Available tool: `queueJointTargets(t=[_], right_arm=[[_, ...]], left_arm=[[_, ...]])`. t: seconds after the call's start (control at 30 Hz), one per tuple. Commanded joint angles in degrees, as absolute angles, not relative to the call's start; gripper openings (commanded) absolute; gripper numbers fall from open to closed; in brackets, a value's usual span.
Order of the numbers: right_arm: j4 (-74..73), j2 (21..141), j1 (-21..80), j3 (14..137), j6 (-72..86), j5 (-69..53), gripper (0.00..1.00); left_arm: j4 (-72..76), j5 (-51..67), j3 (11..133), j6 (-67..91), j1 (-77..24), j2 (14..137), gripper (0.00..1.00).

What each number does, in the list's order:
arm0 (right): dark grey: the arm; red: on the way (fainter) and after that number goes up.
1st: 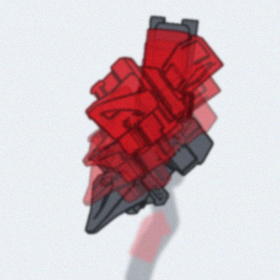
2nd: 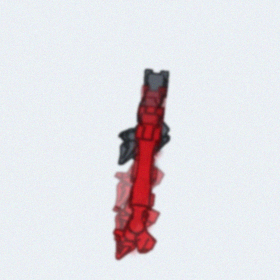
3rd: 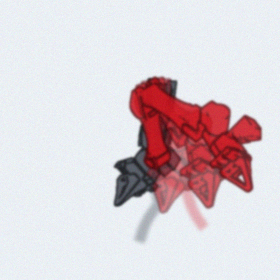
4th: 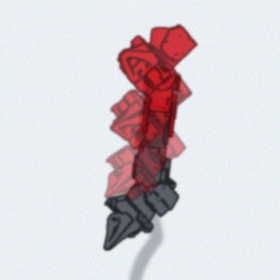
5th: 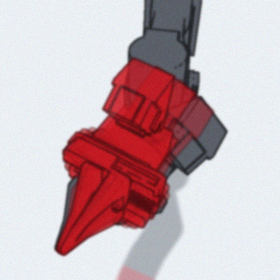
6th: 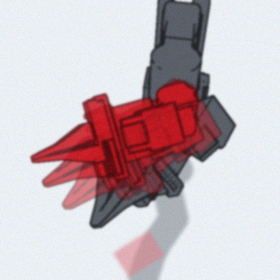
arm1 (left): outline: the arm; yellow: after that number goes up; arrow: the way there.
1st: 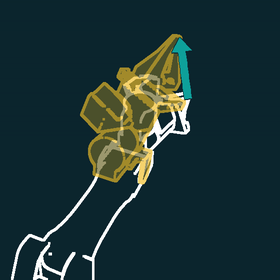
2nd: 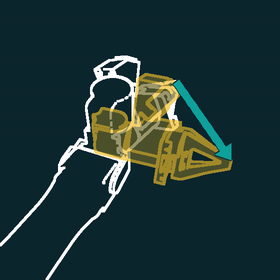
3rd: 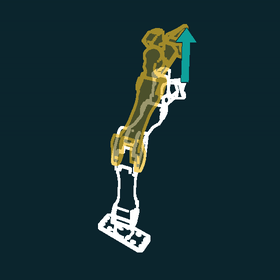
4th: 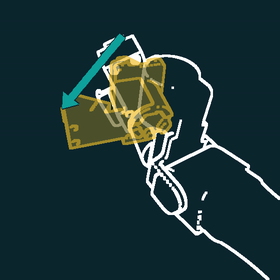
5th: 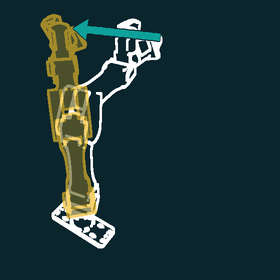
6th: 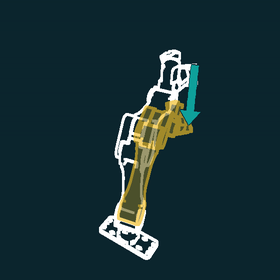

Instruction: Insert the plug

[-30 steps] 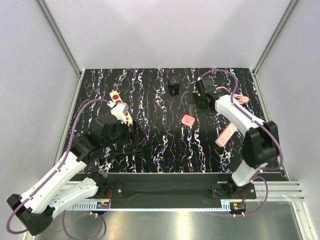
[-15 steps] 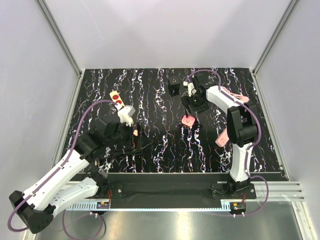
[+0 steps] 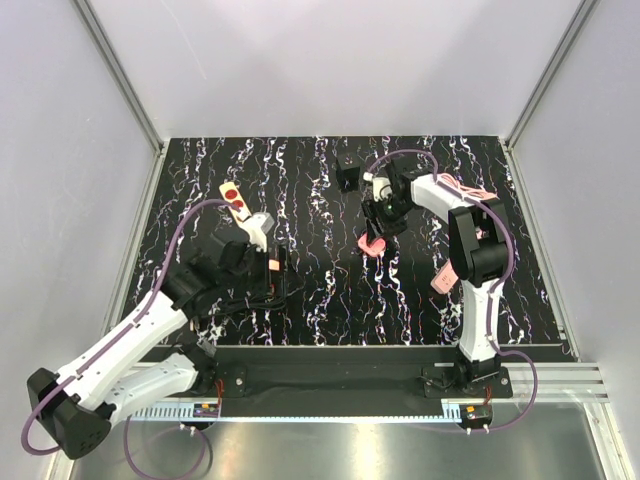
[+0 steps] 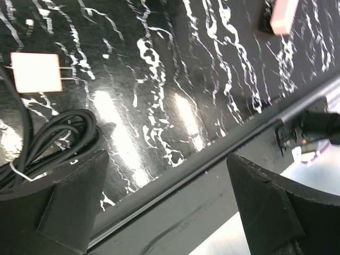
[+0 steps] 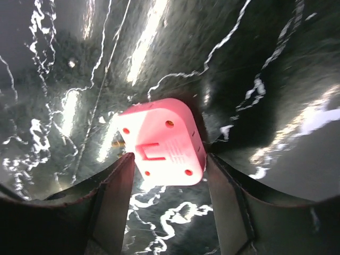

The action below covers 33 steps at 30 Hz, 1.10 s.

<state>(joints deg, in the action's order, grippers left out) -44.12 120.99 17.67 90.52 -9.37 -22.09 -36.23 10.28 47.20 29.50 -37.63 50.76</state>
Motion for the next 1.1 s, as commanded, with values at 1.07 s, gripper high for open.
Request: queueJointTargets(t=[1.07], right_arm=[[-28.39,59.25,7.91,62.49,37.43,-3.52,0.77]], left_arm=[[-25.22,19.41,88.14,-36.2,-44.3,111.44,0.84]])
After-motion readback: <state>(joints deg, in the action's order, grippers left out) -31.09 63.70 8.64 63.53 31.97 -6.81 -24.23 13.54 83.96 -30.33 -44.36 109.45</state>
